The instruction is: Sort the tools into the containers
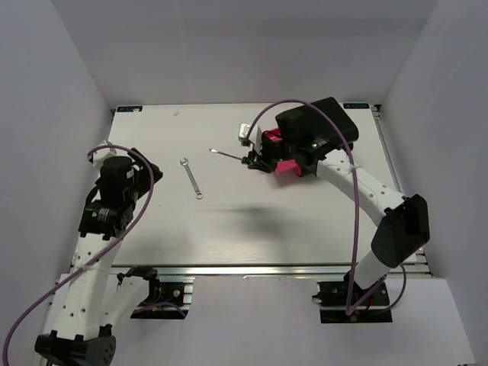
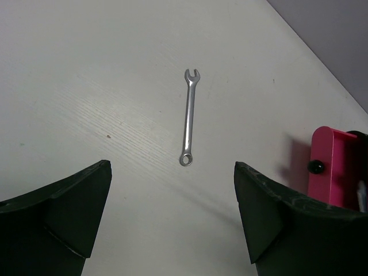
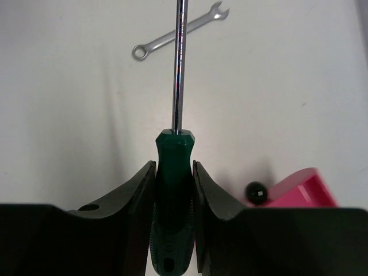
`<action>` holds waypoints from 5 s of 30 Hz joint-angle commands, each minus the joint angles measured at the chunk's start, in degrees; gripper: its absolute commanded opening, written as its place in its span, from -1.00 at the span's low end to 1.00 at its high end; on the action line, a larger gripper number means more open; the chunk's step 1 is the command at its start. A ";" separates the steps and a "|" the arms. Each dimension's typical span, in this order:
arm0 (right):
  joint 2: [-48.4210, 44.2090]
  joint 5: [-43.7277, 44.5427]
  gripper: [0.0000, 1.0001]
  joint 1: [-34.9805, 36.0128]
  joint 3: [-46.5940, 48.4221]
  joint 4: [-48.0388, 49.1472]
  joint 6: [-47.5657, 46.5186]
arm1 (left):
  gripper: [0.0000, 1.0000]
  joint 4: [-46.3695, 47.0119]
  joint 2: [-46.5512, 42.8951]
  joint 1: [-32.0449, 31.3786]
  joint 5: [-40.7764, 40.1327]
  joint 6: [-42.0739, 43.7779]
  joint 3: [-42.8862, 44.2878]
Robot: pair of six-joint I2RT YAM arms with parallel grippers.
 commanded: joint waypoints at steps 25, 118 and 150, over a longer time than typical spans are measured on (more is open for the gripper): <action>17.97 -9.01 -1.00 -18.15 10.45 6.42 -26.48 | 0.93 14.18 8.60 -0.08 8.61 -1.87 -4.40; 36.34 35.99 -0.36 -7.96 30.83 19.17 25.11 | 0.94 16.99 10.01 -0.08 13.62 -3.19 -6.86; 36.61 32.66 -0.95 -9.45 31.63 18.29 24.24 | 0.94 16.20 10.44 0.01 13.27 -2.93 -5.37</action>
